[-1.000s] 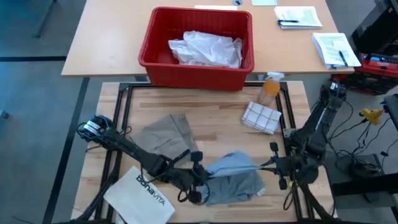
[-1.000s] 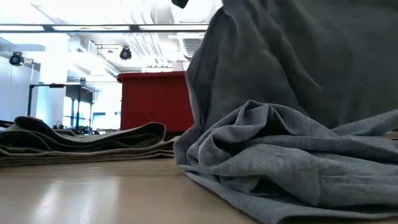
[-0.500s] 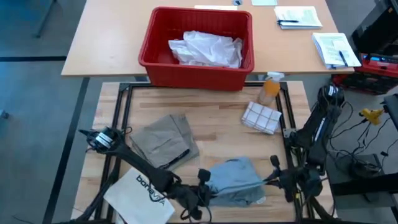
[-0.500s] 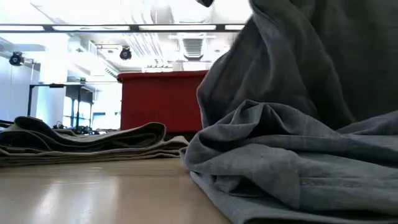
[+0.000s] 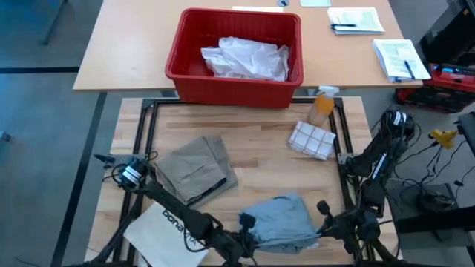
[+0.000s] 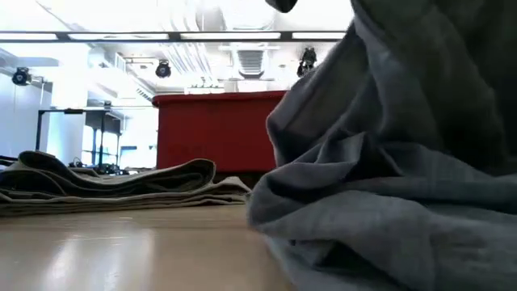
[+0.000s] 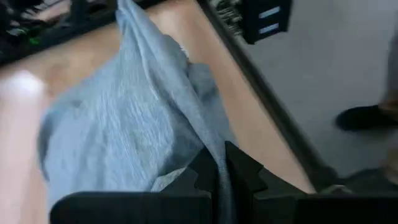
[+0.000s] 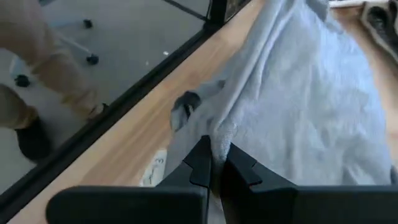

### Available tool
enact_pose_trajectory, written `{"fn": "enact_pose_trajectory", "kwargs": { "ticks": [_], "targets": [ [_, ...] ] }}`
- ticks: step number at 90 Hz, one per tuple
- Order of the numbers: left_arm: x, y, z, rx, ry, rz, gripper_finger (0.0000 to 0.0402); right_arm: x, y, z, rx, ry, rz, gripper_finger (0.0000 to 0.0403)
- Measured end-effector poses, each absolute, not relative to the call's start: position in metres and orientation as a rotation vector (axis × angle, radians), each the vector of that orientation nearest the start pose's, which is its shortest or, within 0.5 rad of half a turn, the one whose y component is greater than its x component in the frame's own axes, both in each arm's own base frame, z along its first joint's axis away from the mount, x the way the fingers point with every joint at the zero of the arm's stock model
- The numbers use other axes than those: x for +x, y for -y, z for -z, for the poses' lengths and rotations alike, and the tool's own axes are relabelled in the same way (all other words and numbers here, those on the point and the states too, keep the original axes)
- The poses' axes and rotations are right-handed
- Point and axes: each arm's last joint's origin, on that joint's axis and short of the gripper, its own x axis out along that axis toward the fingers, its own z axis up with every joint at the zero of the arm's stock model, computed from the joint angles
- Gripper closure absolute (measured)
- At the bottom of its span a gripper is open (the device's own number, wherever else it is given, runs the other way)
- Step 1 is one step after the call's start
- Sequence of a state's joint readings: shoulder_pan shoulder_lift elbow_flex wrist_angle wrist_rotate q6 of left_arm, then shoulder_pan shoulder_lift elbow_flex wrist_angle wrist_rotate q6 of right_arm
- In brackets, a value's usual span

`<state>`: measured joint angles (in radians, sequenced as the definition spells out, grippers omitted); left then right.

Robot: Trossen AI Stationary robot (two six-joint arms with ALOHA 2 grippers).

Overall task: Fold laundry
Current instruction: Fold the gray shirt

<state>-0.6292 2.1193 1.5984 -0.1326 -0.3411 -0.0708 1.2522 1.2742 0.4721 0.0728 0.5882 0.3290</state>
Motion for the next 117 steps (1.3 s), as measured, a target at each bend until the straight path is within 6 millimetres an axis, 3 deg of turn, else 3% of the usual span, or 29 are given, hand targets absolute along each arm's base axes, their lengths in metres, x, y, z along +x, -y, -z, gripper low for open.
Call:
{"fn": "enact_pose_trajectory", "kwargs": {
  "ticks": [26,39,54,69,77,102,117],
  "targets": [
    [0.389,0.269,-0.193,0.180,-0.622,0.279,0.0401,0.089,-0.220,-0.144,-0.290,-0.573,-0.559,0.0403],
    [0.394,0.273,-0.180,0.137,-0.622,0.319,0.0393,0.089,-0.232,-0.147,-0.187,-0.579,-0.721,0.0390],
    [0.398,0.279,-0.163,0.113,-0.619,0.368,0.0385,0.087,-0.236,-0.146,-0.099,-0.623,-0.779,0.0314],
    [0.400,0.280,-0.165,0.099,-0.588,0.369,0.0384,0.087,-0.235,-0.150,-0.080,-0.614,-0.772,0.0213],
    [0.402,0.281,-0.167,0.082,-0.550,0.373,0.0384,0.092,-0.231,-0.153,-0.074,-0.568,-0.689,0.0190],
    [0.408,0.285,-0.186,-0.075,-0.419,0.368,0.0394,0.120,-0.225,-0.159,-0.007,-0.445,-0.493,0.0233],
    [0.405,0.286,-0.159,-0.107,-0.563,0.331,0.0396,0.132,-0.224,-0.148,-0.074,-0.435,-0.470,0.0264]
  ]
}}
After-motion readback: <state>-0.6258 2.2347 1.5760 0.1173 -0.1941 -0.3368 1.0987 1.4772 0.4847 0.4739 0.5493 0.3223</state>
